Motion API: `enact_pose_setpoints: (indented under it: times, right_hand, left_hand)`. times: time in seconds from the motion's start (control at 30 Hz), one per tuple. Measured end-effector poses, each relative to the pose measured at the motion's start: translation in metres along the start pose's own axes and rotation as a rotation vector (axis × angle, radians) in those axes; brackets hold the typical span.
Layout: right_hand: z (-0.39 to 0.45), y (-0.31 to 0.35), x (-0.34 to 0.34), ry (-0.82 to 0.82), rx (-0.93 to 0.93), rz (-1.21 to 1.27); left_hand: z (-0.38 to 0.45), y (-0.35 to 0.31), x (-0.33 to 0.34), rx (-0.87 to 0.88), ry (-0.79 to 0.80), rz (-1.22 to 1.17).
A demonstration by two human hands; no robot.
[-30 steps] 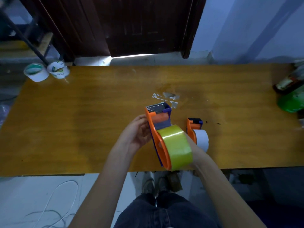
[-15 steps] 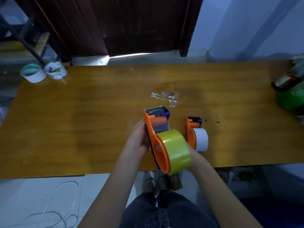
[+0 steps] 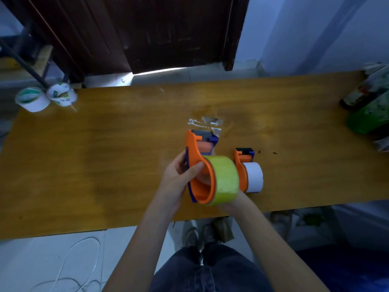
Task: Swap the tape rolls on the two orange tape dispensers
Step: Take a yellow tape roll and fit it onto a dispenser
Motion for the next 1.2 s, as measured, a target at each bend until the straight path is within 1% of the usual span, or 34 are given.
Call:
enact_pose_setpoints:
  times: [0.03, 0.1, 0.2, 0.23, 0.3, 0.33, 0.4, 0.43, 0.47, 0.5, 0.6, 0.63, 0.67, 0.77, 0.87, 0.93, 1.03, 1.2]
  right_hand:
    - [0.003, -0.002, -0.001, 0.021, -0.006, -0.004]
    - [0.009, -0.007, -0.009, -0.021, -0.003, 0.0]
    - [0.014, -0.012, -0.013, 0.055, 0.024, -0.014]
    - [0.015, -0.015, -0.017, 0.049, 0.035, 0.005]
    - [0.019, -0.022, -0.033, -0.055, 0.1, 0.112]
    - [0.02, -0.024, -0.042, -0.123, 0.115, 0.118]
    - [0.021, -0.024, -0.059, -0.236, 0.095, 0.039]
    - [0.02, -0.021, -0.063, -0.258, 0.075, -0.002]
    - [0.018, -0.017, -0.063, -0.28, 0.062, -0.066]
    - [0.017, -0.012, -0.06, -0.293, 0.035, -0.227]
    - [0.029, -0.014, -0.047, -0.304, -0.025, -1.098]
    - [0.035, -0.019, -0.046, -0.327, -0.044, -1.272]
    - [0.041, -0.025, -0.046, -0.365, -0.059, -1.373]
    - [0.053, -0.033, -0.05, -0.487, -0.058, -1.457]
    - [0.06, -0.037, -0.054, -0.572, -0.068, -1.573]
    - [0.065, -0.041, -0.056, -0.593, -0.072, -1.597]
    - [0.072, -0.047, -0.062, -0.612, -0.053, -1.561]
    - [0.075, -0.049, -0.063, -0.646, -0.027, -1.616]
  left_hand:
    - [0.0, -0.001, 0.0, 0.004, -0.014, 0.018]
    - [0.002, 0.002, -0.005, 0.009, -0.075, 0.059]
    - [0.002, 0.004, -0.004, 0.052, -0.116, 0.141]
    - [0.002, 0.004, -0.002, 0.057, -0.134, 0.149]
    - [0.004, 0.006, -0.005, 0.07, -0.188, 0.187]
    - [0.005, 0.005, -0.009, 0.084, -0.231, 0.244]
    - [0.013, 0.006, -0.019, 0.099, -0.279, 0.411]
    - [0.018, 0.009, -0.024, 0.098, -0.291, 0.506]
    - [0.023, 0.011, -0.027, 0.097, -0.298, 0.6]
    - [0.029, 0.014, -0.03, 0.099, -0.304, 0.682]
    - [0.045, 0.027, -0.03, 0.063, -0.286, 0.845]
    - [0.049, 0.033, -0.03, 0.04, -0.281, 0.884]
    - [0.053, 0.039, -0.029, 0.028, -0.279, 0.912]
    - [0.059, 0.053, -0.028, 0.029, -0.303, 0.881]
    - [0.06, 0.062, -0.029, 0.052, -0.351, 0.82]
    - [0.061, 0.066, -0.031, 0.064, -0.365, 0.82]
    - [0.065, 0.07, -0.033, 0.087, -0.371, 0.834]
    - [0.065, 0.077, -0.033, 0.084, -0.377, 0.84]
Point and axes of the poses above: each hand's wrist, its own z-axis towards the middle knuckle, its own x-axis out of the palm, y = z × x, the point moved 5 cm from there along z, towards the middle knuckle, and after that the axes turned 2 degrees about -z, right-handed, at the moved point
